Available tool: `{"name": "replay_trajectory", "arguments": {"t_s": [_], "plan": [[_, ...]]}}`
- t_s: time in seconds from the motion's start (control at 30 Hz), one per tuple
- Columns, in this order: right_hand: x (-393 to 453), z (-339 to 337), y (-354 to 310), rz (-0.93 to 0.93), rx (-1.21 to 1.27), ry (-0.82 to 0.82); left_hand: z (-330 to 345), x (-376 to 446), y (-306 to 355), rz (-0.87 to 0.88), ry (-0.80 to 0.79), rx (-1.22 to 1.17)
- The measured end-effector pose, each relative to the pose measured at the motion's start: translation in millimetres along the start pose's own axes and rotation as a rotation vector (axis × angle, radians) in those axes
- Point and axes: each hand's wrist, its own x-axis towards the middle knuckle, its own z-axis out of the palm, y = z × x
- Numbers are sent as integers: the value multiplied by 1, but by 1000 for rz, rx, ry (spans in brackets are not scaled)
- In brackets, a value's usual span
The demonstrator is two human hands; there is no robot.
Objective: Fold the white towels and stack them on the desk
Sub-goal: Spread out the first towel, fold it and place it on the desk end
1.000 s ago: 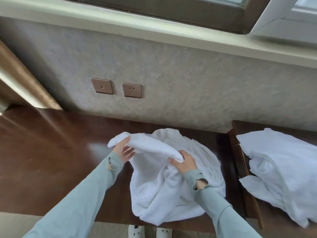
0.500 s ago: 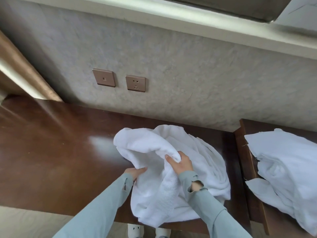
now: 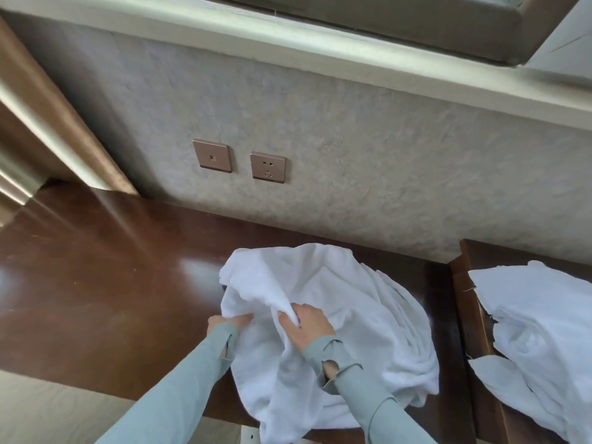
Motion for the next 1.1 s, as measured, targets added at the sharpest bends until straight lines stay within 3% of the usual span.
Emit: {"name": "replay_trajectory", "arguments": {"t_s": [0.07,0.13,0.17,0.23,0.3,0.47,0.57,0.67,0.77,0.87,0.93,1.0,1.1], "plan": [[0,15,-7,-32,-86,-68,-2,-7,4,133,150,146],[0,29,-8,-17,-121,-96,0,-12,13,210,182,-5],[-1,34,-7,6,-104,-82,4,-14,18,201,114,-190],[-6,43,-5,60,-46,-47,7,-21,27,124,-172,-689],[-12,52,3,124,-11,-58,11,-19,37,117,-358,-940],[-26,65,32,245,-108,-131,23,-13,57,88,-397,-395],[-25,53,39,356,85,-22,29,-24,65,91,-419,-194],[-20,23,44,420,272,120,36,-40,73,127,-431,-137],[-21,-7,53,327,394,249,45,-66,81,180,-419,-141],[-35,-35,58,264,283,175,44,-83,100,149,-416,-172],[-40,-52,63,291,39,92,42,-95,113,171,-449,-173],[-48,-74,67,343,-77,156,41,-121,130,268,-456,-172],[-69,-105,73,431,86,354,37,-163,155,415,-419,-187]]}}
